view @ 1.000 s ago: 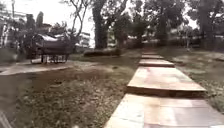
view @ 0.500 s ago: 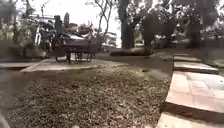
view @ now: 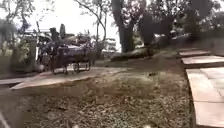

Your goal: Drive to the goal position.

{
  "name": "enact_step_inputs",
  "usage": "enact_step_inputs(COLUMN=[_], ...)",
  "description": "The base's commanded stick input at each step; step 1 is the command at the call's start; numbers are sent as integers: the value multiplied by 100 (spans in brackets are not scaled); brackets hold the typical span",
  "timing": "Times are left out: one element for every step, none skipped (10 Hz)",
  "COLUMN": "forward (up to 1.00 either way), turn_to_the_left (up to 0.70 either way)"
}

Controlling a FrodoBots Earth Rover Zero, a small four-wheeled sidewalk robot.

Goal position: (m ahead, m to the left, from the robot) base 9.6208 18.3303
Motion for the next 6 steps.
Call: enact_step_inputs(forward=[100, 100, 100, 100, 100, 100], turn_to_the_left=[-40, -32, -8, 0, 0, 0])
